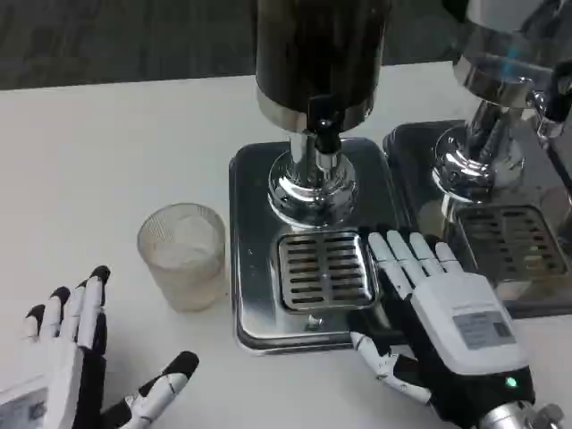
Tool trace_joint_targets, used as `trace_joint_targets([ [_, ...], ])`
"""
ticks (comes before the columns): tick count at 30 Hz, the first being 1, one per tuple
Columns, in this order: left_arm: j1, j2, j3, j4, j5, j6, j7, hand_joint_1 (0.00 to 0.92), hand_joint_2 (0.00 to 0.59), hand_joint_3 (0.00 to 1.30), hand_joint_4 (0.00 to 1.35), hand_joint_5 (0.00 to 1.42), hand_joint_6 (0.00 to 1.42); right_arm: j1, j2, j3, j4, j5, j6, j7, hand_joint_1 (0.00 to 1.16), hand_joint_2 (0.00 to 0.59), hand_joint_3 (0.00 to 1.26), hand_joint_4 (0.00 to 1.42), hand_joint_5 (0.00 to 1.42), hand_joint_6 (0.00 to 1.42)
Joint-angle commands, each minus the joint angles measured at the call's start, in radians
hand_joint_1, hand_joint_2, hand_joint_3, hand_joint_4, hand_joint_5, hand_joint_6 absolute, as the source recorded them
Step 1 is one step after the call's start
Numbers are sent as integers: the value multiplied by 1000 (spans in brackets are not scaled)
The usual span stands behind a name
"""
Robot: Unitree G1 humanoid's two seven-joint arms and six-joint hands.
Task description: Grasp the cup under the faucet to collect the drink, then remove the cup.
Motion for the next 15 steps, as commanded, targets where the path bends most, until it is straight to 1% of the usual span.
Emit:
trace_joint_targets([
  [1, 4, -5, -3, -9, 2, 5, 5, 0, 147, 0, 0, 0, 0, 1, -9, -2, -12, -2, -10, 6, 188, 476, 0, 0, 0, 0],
  [8, 1, -1, -4, -8, 3, 4, 1, 0, 147, 0, 0, 0, 0, 4, -4, -1, -11, -2, -5, 3, 189, 476, 0, 0, 0, 0],
  [15, 6, -5, -7, -13, 8, 4, 6, 0, 147, 0, 0, 0, 0, 5, -7, -4, -12, 0, -7, 5, 192, 484, 0, 0, 0, 0],
])
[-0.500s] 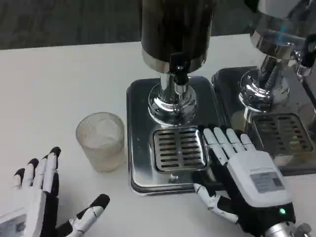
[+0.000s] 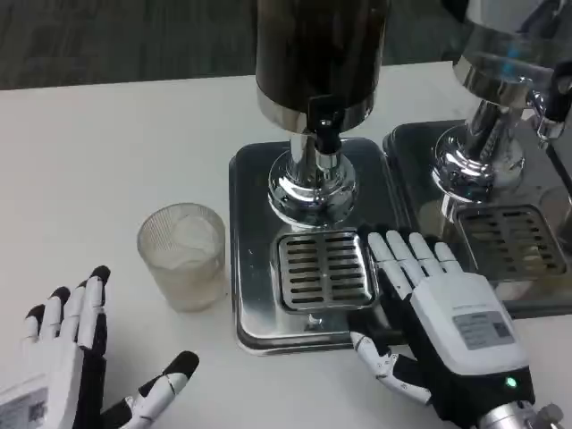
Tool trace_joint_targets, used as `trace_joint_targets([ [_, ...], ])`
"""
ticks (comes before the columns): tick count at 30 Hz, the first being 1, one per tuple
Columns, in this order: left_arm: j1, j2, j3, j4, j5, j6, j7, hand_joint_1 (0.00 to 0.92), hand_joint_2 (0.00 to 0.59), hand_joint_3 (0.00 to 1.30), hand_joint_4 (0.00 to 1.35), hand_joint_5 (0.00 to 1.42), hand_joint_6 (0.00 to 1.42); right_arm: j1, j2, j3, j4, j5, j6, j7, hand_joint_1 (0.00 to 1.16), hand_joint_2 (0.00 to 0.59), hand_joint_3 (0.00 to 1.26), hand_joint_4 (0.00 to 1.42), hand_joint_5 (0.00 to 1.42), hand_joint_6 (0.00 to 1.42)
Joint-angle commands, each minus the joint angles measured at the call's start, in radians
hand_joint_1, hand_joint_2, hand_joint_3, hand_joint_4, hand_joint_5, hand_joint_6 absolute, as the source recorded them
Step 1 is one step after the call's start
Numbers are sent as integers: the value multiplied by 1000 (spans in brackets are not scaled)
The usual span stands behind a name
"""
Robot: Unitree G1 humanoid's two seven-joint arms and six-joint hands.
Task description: Grasp the cup under the faucet to collect the drink, then remove the cup.
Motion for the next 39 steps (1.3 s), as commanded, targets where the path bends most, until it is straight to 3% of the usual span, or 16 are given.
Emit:
trace_joint_targets([
  [1, 7, -4, -8, -16, 10, 4, 8, 0, 147, 0, 0, 0, 0, 5, -8, -4, -12, 1, -5, 6, 193, 484, 0, 0, 0, 0],
  [13, -40, 25, 57, 31, -67, -50, 35, 0, 134, 0, 0, 0, 0, 2, 17, 10, -10, -27, 20, 9, 197, 487, 0, 0, 0, 0],
  [18, -115, 48, 100, 106, -125, -121, 74, 0, 69, 0, 0, 0, 0, 5, 36, 13, -7, -38, 34, 4, 198, 487, 0, 0, 0, 0],
  [20, -183, 62, 105, 217, -191, -202, 77, 0, 39, 0, 0, 0, 0, 6, 41, 14, -6, -39, 35, 4, 198, 487, 0, 0, 0, 0],
  [24, -281, 74, 94, 395, -265, -316, 83, 0, 1, 0, 0, 0, 0, 5, 48, 16, -3, -43, 39, 2, 198, 487, 0, 0, 0, 0],
  [33, -403, 61, 57, 645, -364, -507, 61, 0, 0, 0, 0, 0, 0, 15, 45, 13, -15, -43, 46, 7, 198, 487, 0, 0, 0, 0],
  [39, -491, 41, 21, 757, -351, -532, 91, 0, 0, 0, 0, 0, 0, 15, 44, 10, -20, -42, 51, 13, 198, 487, 0, 0, 0, 0],
])
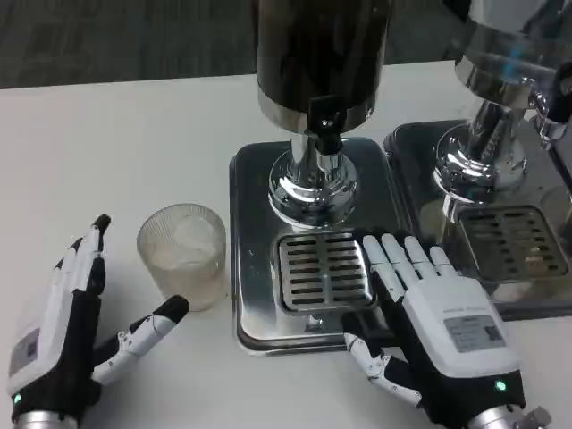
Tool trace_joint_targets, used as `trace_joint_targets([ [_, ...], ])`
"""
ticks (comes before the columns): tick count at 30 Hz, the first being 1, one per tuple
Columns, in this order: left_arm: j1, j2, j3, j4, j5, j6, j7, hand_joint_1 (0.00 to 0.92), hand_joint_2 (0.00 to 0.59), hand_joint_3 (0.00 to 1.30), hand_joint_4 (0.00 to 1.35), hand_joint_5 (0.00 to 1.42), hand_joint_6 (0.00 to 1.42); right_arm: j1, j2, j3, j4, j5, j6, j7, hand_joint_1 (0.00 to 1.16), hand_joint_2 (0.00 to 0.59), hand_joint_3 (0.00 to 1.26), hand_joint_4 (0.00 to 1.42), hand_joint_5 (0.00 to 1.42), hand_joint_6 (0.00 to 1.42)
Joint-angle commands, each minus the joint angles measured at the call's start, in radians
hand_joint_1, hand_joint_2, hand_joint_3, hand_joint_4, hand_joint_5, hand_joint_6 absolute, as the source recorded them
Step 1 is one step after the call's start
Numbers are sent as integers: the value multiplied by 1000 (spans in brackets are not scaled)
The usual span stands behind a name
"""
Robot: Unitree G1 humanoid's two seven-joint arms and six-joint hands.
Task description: Grasp the cup under the faucet to collect the drink, then remove the cup.
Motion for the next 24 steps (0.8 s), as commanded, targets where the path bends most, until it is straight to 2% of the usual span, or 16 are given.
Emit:
trace_joint_targets([
  [1, -62, -19, -24, 66, 8, -16, 24, 0, 0, 0, 0, 0, 0, 7, -1, -4, -18, -3, 14, 4, 198, 487, 0, 0, 0, 0],
  [4, -101, -29, -39, 102, 16, -19, 40, 2, 0, 0, 0, 0, 0, 6, 1, -3, -18, -3, 18, 3, 198, 487, 0, 0, 0, 0],
  [9, -146, -32, -51, 164, 13, -42, 67, 69, 0, 0, 0, 8, 4, 7, 4, -2, -19, -4, 24, 1, 200, 486, 6, 0, 0, 0],
  [24, -225, -14, -100, 284, 32, -97, 93, 209, 19, 0, 0, 185, 186, 14, 10, 8, -24, -15, 29, -7, 220, 480, 26, 0, 0, 0],
])
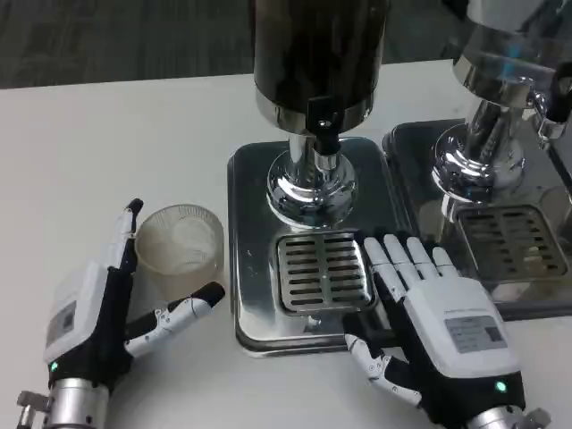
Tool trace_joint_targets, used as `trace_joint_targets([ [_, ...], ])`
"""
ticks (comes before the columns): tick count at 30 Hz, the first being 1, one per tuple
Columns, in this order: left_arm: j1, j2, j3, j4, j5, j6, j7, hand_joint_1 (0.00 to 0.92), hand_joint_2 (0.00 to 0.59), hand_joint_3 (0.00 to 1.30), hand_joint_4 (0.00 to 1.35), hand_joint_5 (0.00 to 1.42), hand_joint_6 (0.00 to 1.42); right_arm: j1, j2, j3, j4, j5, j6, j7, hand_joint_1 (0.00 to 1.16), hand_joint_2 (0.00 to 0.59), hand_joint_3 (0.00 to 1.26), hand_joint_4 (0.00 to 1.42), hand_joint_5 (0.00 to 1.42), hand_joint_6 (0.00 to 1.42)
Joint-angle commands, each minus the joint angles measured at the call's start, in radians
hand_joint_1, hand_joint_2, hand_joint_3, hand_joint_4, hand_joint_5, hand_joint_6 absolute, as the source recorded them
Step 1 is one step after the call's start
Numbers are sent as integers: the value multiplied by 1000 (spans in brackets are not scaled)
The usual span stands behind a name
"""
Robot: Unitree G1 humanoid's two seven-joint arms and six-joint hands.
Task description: Grasp the cup under the faucet to collect the drink, then remove the cup.
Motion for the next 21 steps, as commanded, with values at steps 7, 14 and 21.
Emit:
trace_joint_targets([
  [7, -57, -7, -24, 80, 10, -67, 54, 257, 36, 0, 46, 374, 426, 22, 5, 2, -37, -15, 22, -1, 224, 480, 33, 0, 0, 0],
  [14, -80, -13, -50, 134, 20, -81, 110, 347, 75, 125, 352, 683, 824, 31, 8, 0, -45, -15, 29, -2, 226, 480, 34, 0, 0, 0],
  [21, -82, -12, -73, 150, 48, -84, 178, 474, 112, 361, 617, 901, 1040, 33, 9, 0, -45, -8, 27, 6, 228, 480, 34, 0, 0, 5],
])
